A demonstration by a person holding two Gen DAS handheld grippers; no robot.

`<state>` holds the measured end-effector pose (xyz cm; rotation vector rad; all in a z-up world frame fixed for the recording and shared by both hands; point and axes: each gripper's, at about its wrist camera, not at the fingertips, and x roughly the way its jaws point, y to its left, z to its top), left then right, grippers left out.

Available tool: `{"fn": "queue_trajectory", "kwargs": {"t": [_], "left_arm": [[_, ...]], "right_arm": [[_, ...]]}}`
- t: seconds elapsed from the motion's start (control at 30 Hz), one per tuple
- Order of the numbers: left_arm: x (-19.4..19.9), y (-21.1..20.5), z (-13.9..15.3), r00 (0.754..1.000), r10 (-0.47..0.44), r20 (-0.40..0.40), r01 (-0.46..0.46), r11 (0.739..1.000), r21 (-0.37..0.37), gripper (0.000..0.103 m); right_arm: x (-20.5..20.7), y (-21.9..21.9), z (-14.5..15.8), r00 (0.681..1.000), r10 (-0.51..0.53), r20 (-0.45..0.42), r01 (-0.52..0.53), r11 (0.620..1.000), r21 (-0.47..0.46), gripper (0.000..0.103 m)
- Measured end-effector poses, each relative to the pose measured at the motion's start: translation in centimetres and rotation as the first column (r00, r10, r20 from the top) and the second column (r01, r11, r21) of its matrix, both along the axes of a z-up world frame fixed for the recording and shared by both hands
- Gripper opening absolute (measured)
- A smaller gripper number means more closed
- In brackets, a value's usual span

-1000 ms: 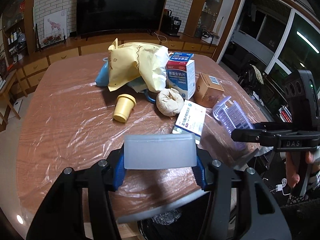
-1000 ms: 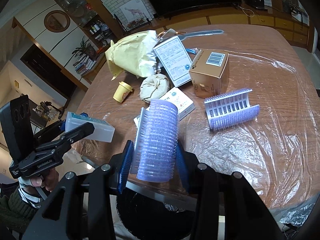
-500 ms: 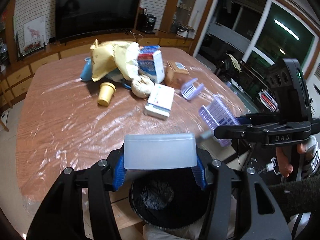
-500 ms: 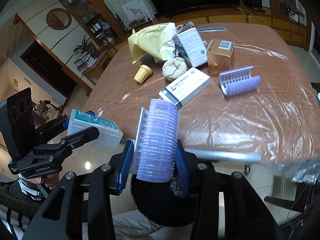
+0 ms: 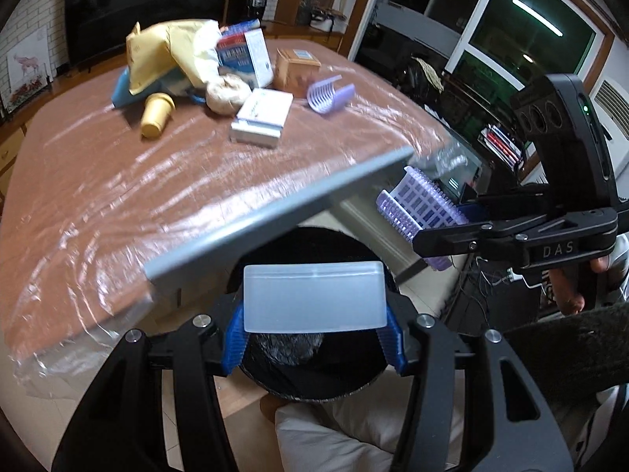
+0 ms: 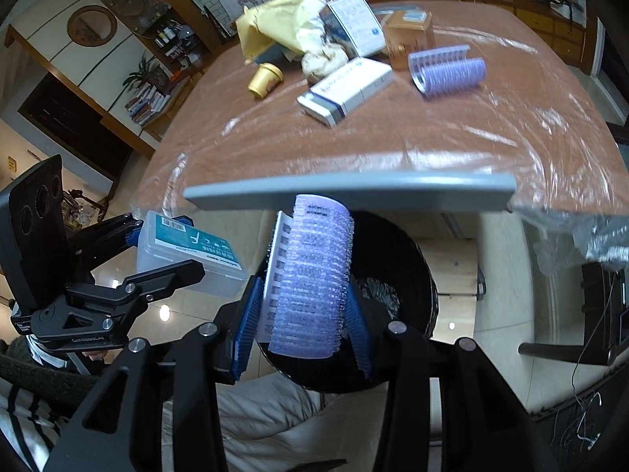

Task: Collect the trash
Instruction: 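Carry the white box and purple rollers in both tools over the black trash bin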

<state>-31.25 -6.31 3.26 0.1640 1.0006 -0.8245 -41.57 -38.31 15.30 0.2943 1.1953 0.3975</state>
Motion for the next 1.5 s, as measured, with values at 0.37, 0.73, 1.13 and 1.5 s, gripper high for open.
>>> {"fn": "queue_trajectory", "kwargs": {"t": [0.37, 0.73, 1.13, 1.5], "left_arm": [[-0.7, -0.6, -3.6, 0.998, -0.03, -0.05, 0.034, 0.998, 0.061, 0.055], [-0.3, -1.7, -6.6, 0.998, -0.036, -0.059, 0.044, 0.99, 0.132, 0.055], [0.3, -2.9, -9.6, 0.995, -0.051, -0.085, 0.066, 0.979, 0.194, 0.055], [0.7, -4.1, -11.6, 0.994, -0.066, -0.09, 0.086, 0.965, 0.247, 0.055]], "right_arm": [[-0.6, 1.0, -2.9, 0.999, 0.008, -0.044, -0.011, 0.998, -0.065, 0.041], [0.3, 1.9, -6.0, 0.997, 0.006, -0.08, -0.016, 0.993, -0.121, 0.041], [1.4, 2.6, -9.3, 0.993, 0.004, -0.122, -0.024, 0.986, -0.163, 0.041], [1.9, 2.7, -11.5, 0.986, 0.003, -0.165, -0.036, 0.98, -0.196, 0.041]]}}
